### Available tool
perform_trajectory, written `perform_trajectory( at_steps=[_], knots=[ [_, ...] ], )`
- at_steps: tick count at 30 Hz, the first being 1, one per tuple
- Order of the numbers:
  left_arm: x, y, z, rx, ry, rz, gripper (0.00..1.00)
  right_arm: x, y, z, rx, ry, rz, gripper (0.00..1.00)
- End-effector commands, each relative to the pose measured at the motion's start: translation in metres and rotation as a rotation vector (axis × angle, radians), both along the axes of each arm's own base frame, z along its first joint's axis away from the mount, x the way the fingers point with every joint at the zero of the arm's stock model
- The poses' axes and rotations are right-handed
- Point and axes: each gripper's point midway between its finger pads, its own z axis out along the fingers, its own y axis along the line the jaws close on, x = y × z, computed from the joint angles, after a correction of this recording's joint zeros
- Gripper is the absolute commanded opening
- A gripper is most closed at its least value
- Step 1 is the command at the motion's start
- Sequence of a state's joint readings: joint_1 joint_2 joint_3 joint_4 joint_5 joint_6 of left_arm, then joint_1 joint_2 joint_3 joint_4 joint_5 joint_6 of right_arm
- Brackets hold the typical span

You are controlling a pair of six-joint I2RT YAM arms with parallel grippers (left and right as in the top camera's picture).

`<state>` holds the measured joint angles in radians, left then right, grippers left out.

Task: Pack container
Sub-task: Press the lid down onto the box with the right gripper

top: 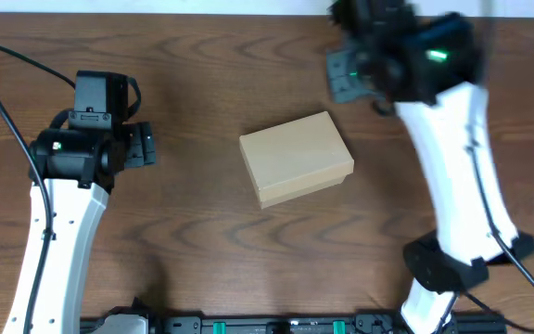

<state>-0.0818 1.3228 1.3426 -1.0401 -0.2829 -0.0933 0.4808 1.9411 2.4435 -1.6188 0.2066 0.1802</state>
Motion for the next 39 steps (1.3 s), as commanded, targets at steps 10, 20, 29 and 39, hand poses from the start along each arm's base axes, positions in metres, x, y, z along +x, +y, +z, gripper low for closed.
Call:
perform_trajectory(
  at_steps=[10,20,29,39],
  knots=[
    [0.002,0.007,0.006,0.022,-0.016,0.036,0.95,-0.036,0.051,-0.124,0.114,0.376,-0.141,0.01],
    [0.003,0.007,0.006,0.021,-0.019,0.036,0.95,-0.067,0.069,-0.153,0.062,0.457,-0.115,0.01],
    [0.002,0.006,0.005,0.018,-0.014,0.034,0.95,-0.078,0.065,-0.184,0.026,0.502,-0.133,0.01],
    [-0.001,0.006,0.004,0.019,0.0,0.033,0.95,-0.075,0.065,-0.221,0.026,0.492,-0.134,0.01]
  ],
)
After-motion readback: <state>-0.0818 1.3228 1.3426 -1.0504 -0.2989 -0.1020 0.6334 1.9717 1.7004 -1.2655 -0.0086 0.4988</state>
